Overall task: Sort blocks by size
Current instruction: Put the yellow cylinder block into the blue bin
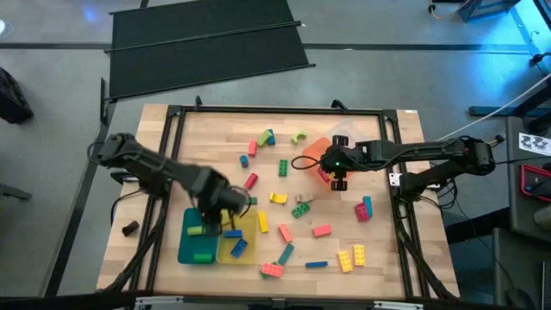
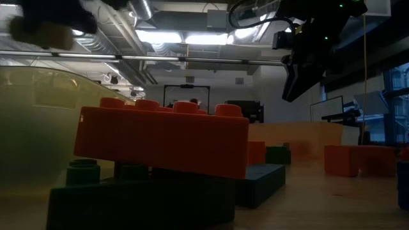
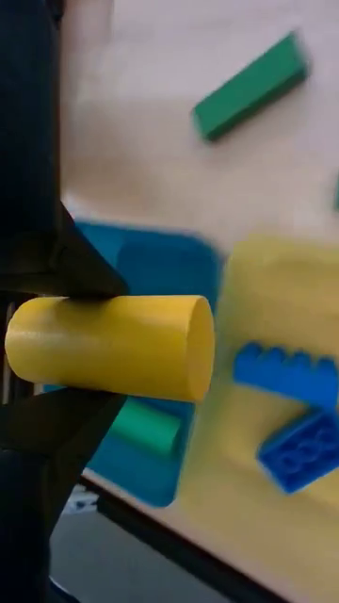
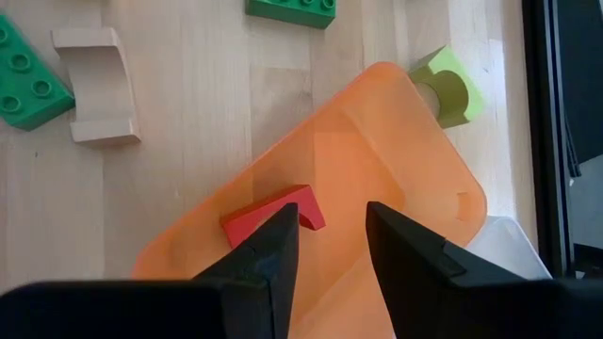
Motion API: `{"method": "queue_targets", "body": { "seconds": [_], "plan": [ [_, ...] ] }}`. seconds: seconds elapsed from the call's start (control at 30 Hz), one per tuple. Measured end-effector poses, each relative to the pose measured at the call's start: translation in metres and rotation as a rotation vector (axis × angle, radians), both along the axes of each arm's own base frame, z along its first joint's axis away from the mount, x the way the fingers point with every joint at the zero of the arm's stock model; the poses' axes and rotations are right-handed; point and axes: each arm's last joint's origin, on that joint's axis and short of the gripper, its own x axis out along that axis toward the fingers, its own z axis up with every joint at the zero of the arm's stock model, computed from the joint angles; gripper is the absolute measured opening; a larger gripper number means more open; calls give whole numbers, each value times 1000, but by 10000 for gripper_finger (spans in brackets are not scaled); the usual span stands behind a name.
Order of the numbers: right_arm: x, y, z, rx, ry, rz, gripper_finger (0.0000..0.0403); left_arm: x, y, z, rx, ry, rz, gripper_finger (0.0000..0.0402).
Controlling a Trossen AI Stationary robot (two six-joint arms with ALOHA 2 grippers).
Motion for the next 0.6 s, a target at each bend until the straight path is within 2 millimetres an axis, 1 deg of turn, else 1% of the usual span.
{"method": "queue_targets", "body": {
  "seconds": [0.07, 0.17, 0.27, 0.43, 0.6],
  "plan": [
    [0, 0, 0, 2, 0, 1, 129, -5, -15, -1, 2, 0, 14, 118],
    [0, 1, 0, 22, -2, 11, 133, -15, -30, -7, 19, 38, 64, 136],
    [0, 1, 0, 31, -5, 7, 156, -24, -40, -17, 45, 78, 103, 147],
    [1, 1, 0, 33, -9, 5, 211, -31, -46, -35, 75, 101, 155, 152],
    [6, 2, 3, 90, -80, 42, 241, -34, -44, -50, 93, 120, 238, 154]
  ]
}}
